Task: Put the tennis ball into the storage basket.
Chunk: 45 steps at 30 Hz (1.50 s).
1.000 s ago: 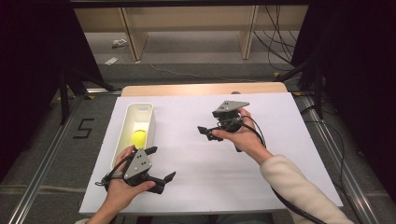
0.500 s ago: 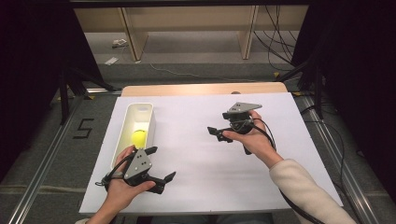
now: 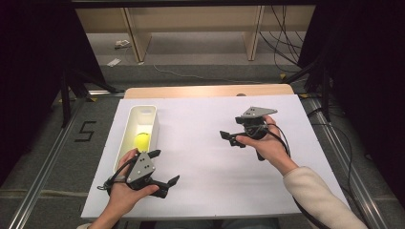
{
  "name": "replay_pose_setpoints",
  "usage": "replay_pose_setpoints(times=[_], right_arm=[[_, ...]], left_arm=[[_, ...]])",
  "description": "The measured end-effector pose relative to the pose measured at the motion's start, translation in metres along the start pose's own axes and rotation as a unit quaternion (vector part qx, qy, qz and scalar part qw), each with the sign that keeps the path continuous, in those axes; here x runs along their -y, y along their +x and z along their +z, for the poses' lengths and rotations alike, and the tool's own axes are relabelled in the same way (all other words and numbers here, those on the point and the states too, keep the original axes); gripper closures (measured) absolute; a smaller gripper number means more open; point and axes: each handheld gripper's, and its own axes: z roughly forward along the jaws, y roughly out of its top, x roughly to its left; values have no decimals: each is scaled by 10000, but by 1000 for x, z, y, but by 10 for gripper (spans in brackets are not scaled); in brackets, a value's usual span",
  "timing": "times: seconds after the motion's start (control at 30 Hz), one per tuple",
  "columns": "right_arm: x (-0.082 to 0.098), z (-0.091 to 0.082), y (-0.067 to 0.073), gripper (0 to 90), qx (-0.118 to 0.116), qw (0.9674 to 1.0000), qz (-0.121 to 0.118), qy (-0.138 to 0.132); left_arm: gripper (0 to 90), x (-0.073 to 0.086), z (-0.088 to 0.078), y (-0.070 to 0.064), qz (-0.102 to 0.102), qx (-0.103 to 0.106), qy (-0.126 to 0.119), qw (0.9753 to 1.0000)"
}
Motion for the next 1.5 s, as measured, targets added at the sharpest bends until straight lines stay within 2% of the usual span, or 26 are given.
replay_pose_setpoints(times=[0.83,1.5], right_arm=[[20,-26,-11,152,209,9997,99,13],[53,-58,-26,153,448,9982,389,20]], left_arm=[[0,0,0,0,-1,-20,0,10000],[0,1,0,1,-24,-42,0,10000]])
